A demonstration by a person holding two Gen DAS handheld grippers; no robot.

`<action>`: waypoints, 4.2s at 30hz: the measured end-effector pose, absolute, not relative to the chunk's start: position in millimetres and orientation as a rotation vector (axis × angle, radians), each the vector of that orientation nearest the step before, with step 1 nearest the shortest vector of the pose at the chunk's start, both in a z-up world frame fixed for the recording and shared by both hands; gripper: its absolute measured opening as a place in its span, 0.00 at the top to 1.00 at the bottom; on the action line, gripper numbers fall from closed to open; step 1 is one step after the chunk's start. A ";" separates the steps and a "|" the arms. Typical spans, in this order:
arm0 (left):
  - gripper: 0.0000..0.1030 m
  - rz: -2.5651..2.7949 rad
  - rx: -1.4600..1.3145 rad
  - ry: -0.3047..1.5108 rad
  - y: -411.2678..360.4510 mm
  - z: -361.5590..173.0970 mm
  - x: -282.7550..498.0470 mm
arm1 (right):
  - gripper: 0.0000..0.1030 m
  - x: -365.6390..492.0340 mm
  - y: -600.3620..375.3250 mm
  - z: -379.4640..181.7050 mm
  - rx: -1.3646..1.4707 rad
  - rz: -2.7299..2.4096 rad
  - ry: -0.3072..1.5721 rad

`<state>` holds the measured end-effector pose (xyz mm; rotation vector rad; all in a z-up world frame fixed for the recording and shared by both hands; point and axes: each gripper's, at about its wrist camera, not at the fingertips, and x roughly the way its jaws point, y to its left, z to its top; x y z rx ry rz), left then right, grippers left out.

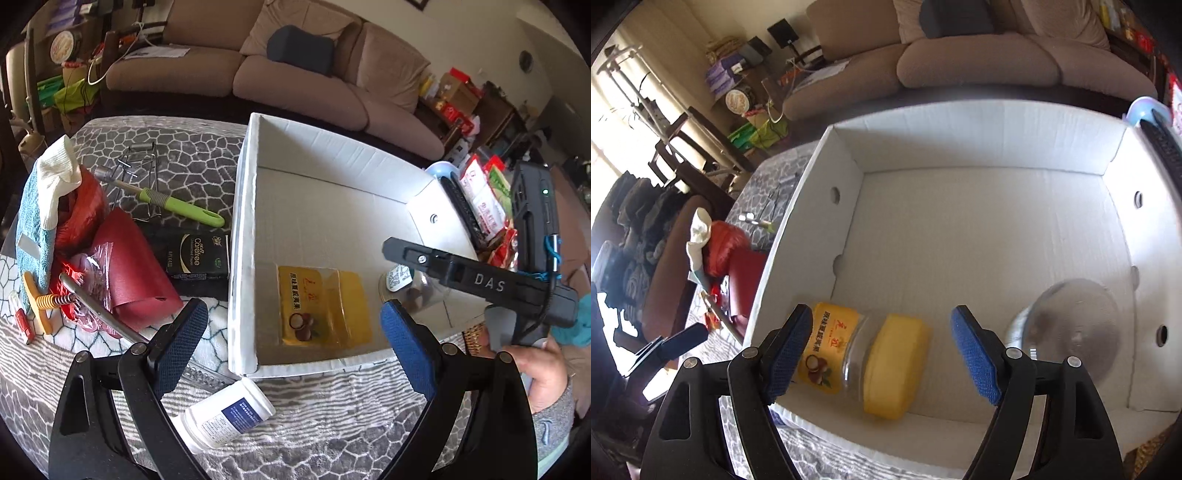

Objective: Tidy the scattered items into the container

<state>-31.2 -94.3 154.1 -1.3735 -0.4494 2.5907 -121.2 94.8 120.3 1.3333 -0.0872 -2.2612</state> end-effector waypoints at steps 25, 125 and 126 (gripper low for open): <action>0.08 2.507 -1.466 -0.389 -41.8 132.6 -56.6 | 0.16 -149.0 201.2 54.5 1.561 -2.047 -0.761; 0.00 2.716 -1.546 -0.707 -276.7 97.1 155.3 | 0.00 112.9 -19.6 101.9 1.188 -2.278 0.136; 0.00 2.705 -1.546 -0.726 -277.9 90.9 153.6 | 0.00 110.8 -26.8 93.7 1.182 -2.279 0.171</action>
